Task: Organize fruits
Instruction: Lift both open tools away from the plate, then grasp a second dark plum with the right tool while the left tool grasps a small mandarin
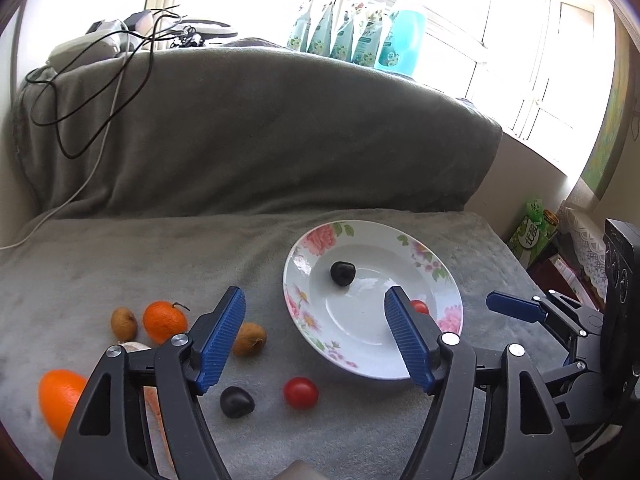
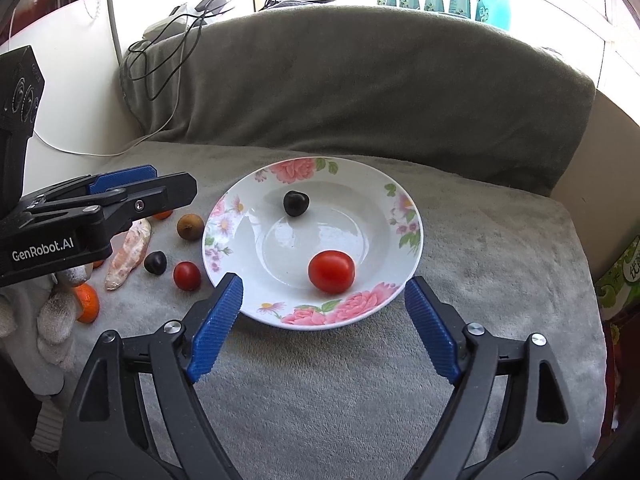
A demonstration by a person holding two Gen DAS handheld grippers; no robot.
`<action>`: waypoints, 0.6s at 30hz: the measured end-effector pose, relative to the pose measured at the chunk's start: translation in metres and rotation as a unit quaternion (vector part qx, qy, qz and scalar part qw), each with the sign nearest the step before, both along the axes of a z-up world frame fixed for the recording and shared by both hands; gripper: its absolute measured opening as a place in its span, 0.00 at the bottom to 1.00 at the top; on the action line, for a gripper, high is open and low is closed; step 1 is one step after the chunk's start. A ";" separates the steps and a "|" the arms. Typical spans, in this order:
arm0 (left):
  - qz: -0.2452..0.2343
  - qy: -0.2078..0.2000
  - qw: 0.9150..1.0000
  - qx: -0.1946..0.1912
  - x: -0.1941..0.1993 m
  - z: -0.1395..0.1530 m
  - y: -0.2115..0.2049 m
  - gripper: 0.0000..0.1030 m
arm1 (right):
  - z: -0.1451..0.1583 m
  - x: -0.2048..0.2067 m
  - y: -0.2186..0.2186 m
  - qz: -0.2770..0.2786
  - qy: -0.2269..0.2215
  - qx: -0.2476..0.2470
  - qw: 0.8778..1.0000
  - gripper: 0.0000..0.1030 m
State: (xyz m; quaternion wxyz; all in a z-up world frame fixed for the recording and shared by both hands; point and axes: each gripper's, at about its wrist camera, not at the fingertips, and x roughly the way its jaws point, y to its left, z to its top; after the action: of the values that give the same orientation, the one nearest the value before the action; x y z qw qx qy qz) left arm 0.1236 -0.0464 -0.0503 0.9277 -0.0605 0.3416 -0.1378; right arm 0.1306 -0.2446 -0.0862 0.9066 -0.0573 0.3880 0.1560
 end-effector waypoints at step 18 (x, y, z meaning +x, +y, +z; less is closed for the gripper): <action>0.084 -0.047 0.995 -0.006 -0.040 0.035 0.082 0.70 | 0.024 -0.019 0.028 0.047 -0.016 0.010 0.999 0.87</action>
State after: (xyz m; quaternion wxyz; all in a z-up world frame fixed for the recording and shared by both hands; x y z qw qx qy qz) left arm 0.0837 0.0360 -0.0155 0.9507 -0.0882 0.2902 -0.0646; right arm 0.1113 -0.2170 -0.0622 0.9050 -0.0693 0.3685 0.2010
